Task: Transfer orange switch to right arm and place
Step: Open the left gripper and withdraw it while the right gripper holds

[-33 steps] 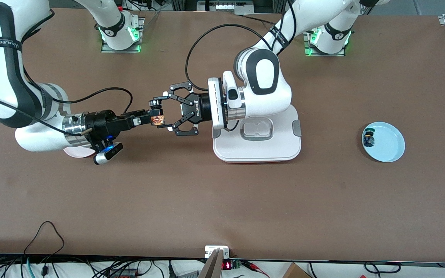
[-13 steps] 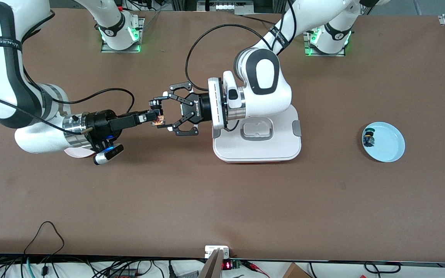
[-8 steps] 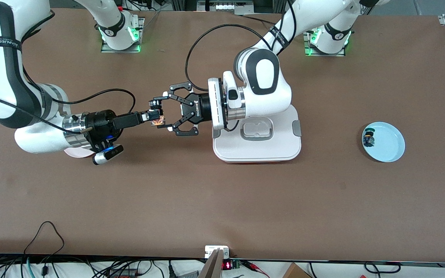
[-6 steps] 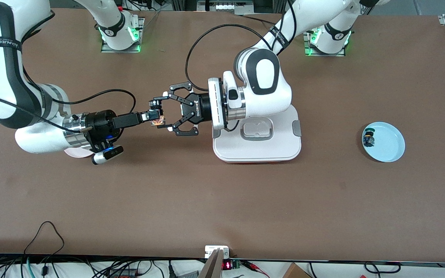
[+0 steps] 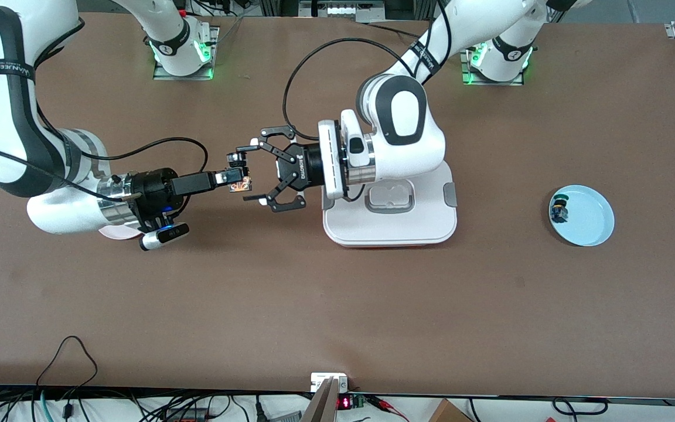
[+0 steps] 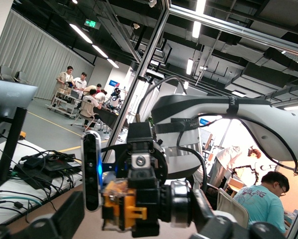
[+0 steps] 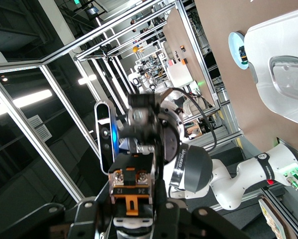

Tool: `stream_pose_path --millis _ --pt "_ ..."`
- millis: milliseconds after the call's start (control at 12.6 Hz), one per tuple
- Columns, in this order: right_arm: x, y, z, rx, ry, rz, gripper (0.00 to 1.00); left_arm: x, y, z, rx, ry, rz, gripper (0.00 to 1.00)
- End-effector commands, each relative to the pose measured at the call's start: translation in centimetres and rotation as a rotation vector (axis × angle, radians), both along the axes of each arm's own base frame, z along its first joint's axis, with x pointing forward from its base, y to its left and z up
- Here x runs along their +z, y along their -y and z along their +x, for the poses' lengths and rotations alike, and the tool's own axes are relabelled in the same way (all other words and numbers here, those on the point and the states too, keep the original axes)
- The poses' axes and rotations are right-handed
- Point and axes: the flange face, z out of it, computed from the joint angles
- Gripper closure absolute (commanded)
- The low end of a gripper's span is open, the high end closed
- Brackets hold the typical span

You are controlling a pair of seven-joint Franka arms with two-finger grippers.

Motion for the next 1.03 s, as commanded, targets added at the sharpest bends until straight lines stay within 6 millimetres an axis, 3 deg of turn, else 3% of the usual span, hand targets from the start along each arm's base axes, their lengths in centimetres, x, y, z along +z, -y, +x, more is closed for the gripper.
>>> stream_pose_path --millis 0,79,238,396,475,713,871,950 --pt "0.6 -0.4 0.2 0.005 0.019 0.036 0.96 1.2 -3.9 3.1 0.028 0.023 -0.048 0.00" --pt "0.6 -0.4 0.2 0.005 0.019 0.036 0.96 0.9 -5.5 3.8 -0.012 0.032 -0.086 0.00" --pt "0.5 -0.5 0.2 0.005 0.024 0.035 0.96 0.3 -11.6 6.4 -0.045 0.098 -0.111 0.00" --pt "0.5 -0.3 0.1 0.008 0.025 0.028 0.96 -0.7 -21.0 10.0 -0.115 0.203 -0.131 0.00" --pt "0.6 -0.1 0.0 0.014 0.029 0.018 0.96 -2.6 -26.2 11.4 -0.159 0.216 -0.144 0.00" --pt "1.0 1.6 0.0 0.022 0.059 0.008 0.95 -5.5 -37.6 11.1 -0.320 0.249 -0.207 0.00" --pt "0.8 2.9 -0.3 0.045 0.084 -0.034 0.95 -7.0 -45.6 9.8 -0.387 0.251 -0.113 0.00" --pt "0.3 3.8 -0.3 0.053 0.098 -0.068 0.95 -7.6 -48.6 9.2 -0.410 0.241 -0.048 0.00"
